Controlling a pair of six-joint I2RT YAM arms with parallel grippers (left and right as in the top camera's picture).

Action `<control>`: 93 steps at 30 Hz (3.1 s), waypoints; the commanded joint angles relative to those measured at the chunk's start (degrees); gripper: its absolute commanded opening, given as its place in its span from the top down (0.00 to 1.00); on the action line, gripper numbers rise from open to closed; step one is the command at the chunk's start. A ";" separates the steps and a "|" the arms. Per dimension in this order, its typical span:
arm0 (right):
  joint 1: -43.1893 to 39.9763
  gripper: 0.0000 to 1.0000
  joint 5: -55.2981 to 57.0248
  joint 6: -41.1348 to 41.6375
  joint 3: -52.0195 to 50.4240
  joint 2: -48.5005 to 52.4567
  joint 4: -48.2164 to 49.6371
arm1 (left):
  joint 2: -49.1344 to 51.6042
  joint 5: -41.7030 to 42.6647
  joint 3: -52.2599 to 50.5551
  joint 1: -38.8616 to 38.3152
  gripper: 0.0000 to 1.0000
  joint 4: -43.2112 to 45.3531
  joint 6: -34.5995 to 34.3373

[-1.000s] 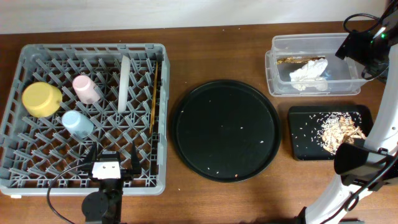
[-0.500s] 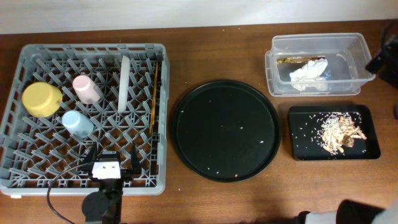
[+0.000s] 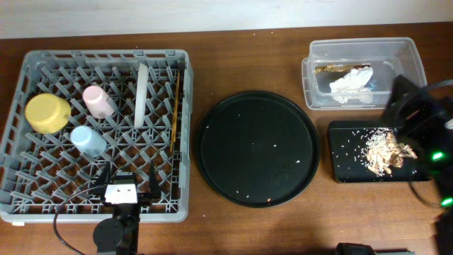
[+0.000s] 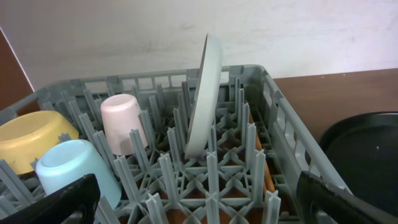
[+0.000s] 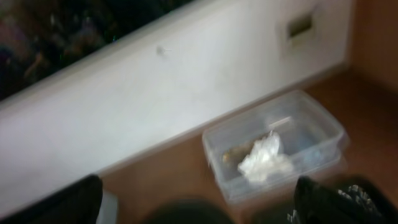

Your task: Sort waste into correct bins and load items into the dishwasher rack

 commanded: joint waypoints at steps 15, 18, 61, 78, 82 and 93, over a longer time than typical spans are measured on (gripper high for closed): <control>6.08 0.01 -9.79 -0.76 -80.17 -48.54 57.11 | -0.46 0.81 -0.35 -0.26 0.00 0.04 0.90; 6.08 0.01 -8.37 -0.83 -83.36 -48.57 60.37 | -0.46 0.79 -0.35 -0.26 0.00 0.04 0.90; 6.03 0.01 1.25 -23.45 -83.89 -49.72 43.50 | -0.46 0.81 -0.35 -0.26 0.00 0.04 0.90; 6.03 0.01 1.25 -23.45 -83.89 -49.72 43.50 | -0.46 0.26 -0.35 -0.26 0.00 0.04 0.92; 6.03 0.01 1.25 -23.45 -83.89 -49.72 43.50 | -0.46 0.26 -0.35 -0.26 0.00 0.07 0.92; 6.03 0.01 1.25 -23.45 -83.89 -49.72 43.50 | -0.46 0.26 -0.35 -0.26 0.00 0.04 0.92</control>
